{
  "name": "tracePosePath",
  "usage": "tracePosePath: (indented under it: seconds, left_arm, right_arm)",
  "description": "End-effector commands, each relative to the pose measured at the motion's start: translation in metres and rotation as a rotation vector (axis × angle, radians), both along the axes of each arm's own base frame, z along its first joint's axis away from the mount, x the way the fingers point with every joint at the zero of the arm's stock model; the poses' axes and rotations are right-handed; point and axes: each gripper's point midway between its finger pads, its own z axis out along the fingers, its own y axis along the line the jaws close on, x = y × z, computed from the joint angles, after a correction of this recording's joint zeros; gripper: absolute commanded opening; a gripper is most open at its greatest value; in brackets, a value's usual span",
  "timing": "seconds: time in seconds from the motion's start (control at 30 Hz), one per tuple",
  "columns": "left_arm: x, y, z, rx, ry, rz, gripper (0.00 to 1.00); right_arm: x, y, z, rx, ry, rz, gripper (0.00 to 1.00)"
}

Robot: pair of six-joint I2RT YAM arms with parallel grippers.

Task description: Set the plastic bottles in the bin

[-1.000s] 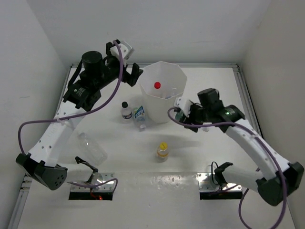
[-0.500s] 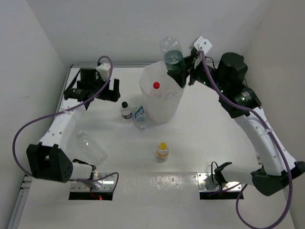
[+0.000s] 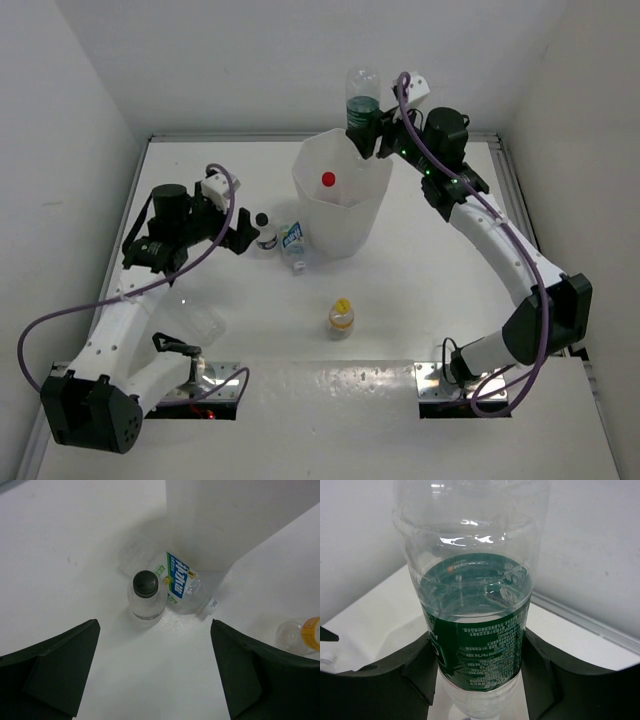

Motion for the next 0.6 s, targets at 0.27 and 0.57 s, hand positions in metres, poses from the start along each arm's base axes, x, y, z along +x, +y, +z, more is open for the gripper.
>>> tracePosePath:
  seconds: [0.27, 0.57]
  left_arm:
    - [0.025, -0.016, -0.025, -0.026, -0.021, -0.056, 1.00]
    - [0.046, -0.029, -0.048, -0.015, -0.040, -0.056, 1.00]
  right_arm:
    - [-0.002, -0.001, -0.001, -0.004, 0.020, 0.043, 1.00]
    - [-0.030, 0.002, 0.020, 0.009, 0.034, 0.114, 1.00]
